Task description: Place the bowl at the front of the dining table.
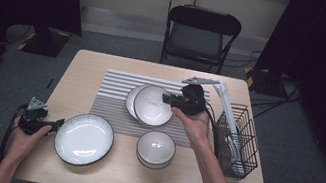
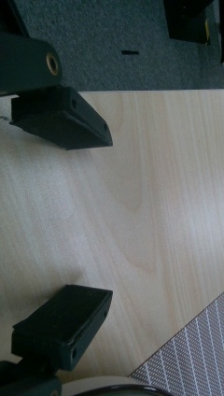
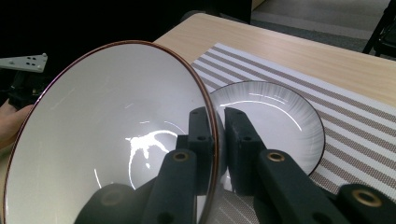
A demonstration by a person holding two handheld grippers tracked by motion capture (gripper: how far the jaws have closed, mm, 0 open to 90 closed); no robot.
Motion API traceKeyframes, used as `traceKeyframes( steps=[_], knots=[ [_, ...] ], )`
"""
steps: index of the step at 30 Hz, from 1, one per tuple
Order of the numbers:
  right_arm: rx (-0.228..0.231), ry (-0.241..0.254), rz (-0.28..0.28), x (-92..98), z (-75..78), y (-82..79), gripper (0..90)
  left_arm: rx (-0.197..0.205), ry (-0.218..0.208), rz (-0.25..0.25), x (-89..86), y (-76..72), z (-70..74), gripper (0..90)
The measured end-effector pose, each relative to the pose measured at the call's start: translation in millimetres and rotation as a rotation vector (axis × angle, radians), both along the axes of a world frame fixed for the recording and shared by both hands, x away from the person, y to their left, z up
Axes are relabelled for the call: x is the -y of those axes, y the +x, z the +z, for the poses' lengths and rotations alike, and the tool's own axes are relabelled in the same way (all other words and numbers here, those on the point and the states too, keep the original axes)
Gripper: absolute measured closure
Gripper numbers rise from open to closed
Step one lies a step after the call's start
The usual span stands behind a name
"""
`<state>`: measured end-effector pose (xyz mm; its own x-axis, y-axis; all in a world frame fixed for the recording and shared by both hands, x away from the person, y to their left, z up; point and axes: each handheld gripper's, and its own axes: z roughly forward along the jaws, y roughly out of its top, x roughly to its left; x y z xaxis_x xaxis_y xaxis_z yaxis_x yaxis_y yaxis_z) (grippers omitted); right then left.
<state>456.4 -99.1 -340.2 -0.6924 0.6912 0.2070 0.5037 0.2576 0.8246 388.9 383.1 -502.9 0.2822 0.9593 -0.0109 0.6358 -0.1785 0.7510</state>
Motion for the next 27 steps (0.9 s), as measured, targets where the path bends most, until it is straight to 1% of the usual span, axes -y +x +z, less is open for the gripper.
traceKeyframes(
  steps=[4, 8, 22, 27],
  knots=[
    [0.0, 0.004, -0.003, -2.1, 1.4, 3.6, 81.9, 0.0, 0.001, 0.0, 0.0, 0.0, 0.0, 21.7],
    [-0.004, -0.005, -0.014, -6.3, 1.9, 9.8, 81.8, 0.0, 0.0, 0.0, 0.0, 0.0, 0.0, 21.7],
    [-0.016, -0.008, -0.038, -15.1, 4.3, 28.0, 81.9, 0.0, 0.0, 0.0, -0.1, 0.0, 0.0, 21.7],
    [-0.028, -0.013, -0.047, -18.5, 3.5, 34.6, 81.8, -0.001, 0.001, 0.0, 0.0, 0.0, 0.1, 21.7]
  ],
)
